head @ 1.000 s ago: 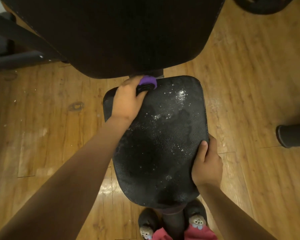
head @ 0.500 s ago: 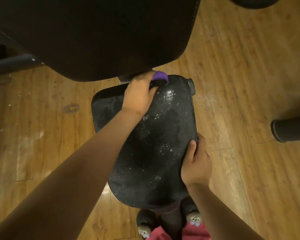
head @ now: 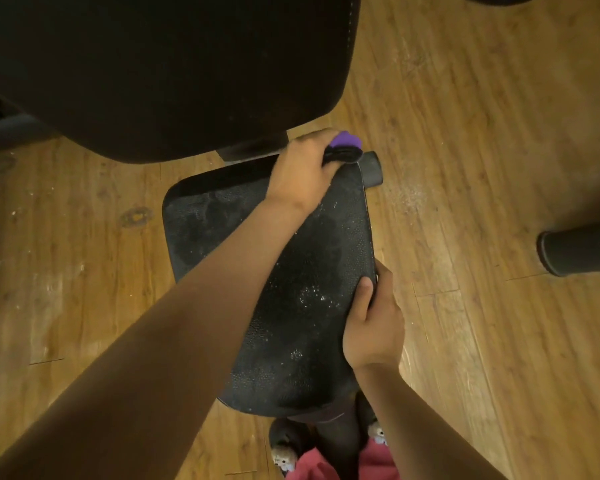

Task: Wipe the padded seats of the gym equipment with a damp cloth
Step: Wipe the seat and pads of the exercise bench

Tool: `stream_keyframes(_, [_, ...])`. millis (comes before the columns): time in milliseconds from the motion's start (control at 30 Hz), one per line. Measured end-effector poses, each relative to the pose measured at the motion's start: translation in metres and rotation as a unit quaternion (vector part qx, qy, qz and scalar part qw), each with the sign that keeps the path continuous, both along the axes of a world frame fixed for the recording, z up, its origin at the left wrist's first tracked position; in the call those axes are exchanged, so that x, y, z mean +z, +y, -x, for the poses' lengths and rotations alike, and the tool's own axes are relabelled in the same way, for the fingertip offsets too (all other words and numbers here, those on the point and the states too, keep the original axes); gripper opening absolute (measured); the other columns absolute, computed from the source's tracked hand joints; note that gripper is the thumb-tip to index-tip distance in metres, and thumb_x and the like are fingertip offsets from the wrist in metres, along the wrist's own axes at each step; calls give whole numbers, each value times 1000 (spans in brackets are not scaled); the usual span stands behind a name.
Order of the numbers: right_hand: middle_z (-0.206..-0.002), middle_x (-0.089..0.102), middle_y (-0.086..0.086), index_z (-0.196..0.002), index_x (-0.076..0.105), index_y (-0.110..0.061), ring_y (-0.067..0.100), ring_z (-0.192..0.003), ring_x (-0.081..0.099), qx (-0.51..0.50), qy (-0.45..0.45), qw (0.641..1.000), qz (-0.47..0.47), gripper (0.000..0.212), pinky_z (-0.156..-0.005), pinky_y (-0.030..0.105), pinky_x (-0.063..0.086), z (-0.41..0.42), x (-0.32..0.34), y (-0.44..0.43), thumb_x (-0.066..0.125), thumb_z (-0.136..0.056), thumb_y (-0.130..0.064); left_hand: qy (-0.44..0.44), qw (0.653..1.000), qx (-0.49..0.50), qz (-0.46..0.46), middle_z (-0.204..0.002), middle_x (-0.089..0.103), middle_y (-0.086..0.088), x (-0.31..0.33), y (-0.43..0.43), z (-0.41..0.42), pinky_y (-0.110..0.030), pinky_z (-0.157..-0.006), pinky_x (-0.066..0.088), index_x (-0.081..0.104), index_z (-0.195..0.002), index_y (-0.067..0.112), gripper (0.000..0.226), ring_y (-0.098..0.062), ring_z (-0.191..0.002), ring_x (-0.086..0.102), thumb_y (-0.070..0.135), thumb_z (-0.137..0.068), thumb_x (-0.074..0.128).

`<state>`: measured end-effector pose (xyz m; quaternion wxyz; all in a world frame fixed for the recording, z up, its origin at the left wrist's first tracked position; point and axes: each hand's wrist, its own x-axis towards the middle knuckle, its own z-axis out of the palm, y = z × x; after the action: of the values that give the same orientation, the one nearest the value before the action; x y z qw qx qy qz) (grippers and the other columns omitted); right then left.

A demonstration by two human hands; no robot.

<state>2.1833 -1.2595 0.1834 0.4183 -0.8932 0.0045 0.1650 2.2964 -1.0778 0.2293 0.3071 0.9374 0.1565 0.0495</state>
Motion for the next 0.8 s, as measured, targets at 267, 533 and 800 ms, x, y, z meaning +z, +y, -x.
stream_keyframes(267, [-115, 66, -1, -136, 38, -30, 28, -95, 64, 2, 11, 1000, -1, 58, -72, 39, 49, -1, 3, 0, 13, -90, -55, -5, 1000, 1, 12, -120, 66, -4, -3, 18, 18, -28, -102, 44, 62, -126, 15, 41, -16, -113, 59, 11, -86, 67])
stream_keyframes(533, [-112, 67, -1, -136, 37, -31, 26, -94, 64, -6, 13, 1000, -5, 62, -74, 42, 52, 0, 5, 2, 10, -88, -59, 10, 997, -82, -7, -112, 66, -4, -4, -8, -5, -34, -96, 47, 66, -116, 14, 32, -15, -106, 59, 17, -85, 69])
stream_keyframes(800, [-117, 65, 1, -138, 38, -28, 27, -99, 63, 8, 44, 999, -19, 46, -79, 43, 51, -3, 10, -2, 21, -99, -47, 27, 993, -106, -43, -130, 61, -7, 14, -21, 37, -34, -116, 28, 61, -128, 13, 45, -18, -127, 51, 20, -84, 71])
